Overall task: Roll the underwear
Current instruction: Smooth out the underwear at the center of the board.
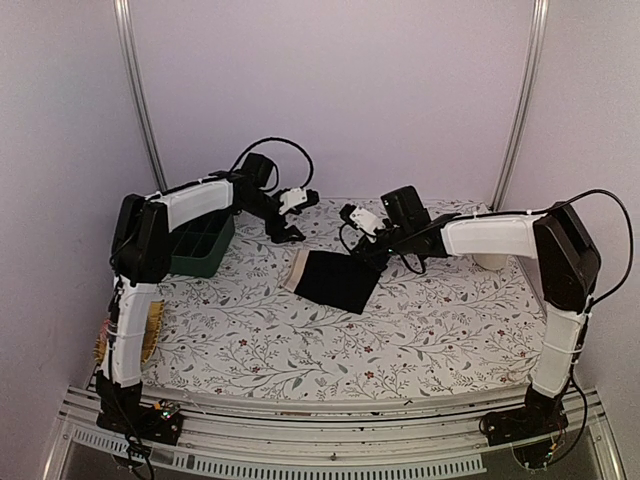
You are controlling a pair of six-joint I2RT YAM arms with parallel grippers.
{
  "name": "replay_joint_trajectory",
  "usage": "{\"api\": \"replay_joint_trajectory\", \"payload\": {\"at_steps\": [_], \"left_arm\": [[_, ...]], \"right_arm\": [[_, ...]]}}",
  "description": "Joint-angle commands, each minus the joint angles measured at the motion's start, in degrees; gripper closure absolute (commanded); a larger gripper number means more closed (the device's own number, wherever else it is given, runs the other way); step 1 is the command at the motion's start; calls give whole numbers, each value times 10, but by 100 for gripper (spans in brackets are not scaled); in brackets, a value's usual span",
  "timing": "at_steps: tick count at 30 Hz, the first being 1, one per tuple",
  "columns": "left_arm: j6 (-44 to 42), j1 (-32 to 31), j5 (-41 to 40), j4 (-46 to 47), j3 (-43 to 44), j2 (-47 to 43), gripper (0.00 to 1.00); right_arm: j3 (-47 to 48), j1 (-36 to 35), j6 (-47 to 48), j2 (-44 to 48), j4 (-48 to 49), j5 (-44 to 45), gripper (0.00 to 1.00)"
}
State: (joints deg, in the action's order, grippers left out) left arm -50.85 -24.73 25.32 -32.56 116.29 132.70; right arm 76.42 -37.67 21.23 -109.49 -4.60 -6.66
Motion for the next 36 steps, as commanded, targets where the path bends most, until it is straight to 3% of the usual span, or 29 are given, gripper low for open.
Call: {"api": "replay_joint_trajectory", "payload": {"at_steps": [1, 6, 21, 36], "left_arm": [[17, -2, 10, -87, 45, 57, 11], [-3, -4, 21, -88, 46, 68, 8], [43, -16, -75, -18, 76, 122, 13], [57, -29, -135, 16, 56, 142, 16]], "right_arm": [[26, 20, -34, -44, -23, 24, 63], [48, 31, -34, -73, -31, 36, 63], [87, 38, -9, -145, -48, 130, 63], [131, 67, -20, -192, -78, 117, 65]]}}
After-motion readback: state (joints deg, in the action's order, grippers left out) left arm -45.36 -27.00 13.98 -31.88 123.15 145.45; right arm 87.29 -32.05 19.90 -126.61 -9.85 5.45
